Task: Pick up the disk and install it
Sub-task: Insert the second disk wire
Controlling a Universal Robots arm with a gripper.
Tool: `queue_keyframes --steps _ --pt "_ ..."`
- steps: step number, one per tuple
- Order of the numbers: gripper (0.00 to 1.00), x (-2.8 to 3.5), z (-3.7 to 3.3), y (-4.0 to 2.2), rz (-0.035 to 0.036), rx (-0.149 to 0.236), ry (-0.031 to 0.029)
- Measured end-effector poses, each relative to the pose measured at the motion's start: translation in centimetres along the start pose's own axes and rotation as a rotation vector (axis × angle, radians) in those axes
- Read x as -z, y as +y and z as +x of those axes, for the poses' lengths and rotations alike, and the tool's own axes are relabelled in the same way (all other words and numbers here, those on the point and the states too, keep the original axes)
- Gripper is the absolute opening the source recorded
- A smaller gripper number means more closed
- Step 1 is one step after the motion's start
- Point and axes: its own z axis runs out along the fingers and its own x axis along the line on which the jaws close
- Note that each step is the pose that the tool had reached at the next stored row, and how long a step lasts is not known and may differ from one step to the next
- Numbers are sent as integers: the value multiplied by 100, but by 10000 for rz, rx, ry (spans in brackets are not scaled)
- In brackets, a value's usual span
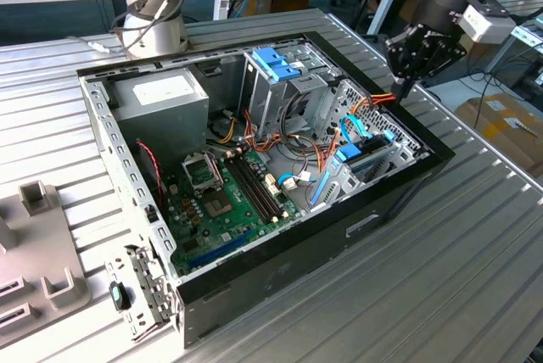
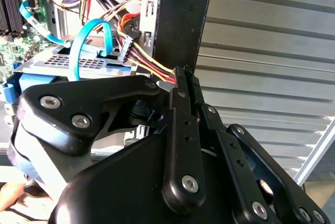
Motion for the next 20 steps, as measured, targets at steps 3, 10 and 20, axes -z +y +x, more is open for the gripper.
queue_keyframes --steps 3,10,20 --pt "16 2 -85 36 2 0 -1" --pt "16 9 -238 100 3 0 -1" --pt "16 7 -240 100 -15 -348 9"
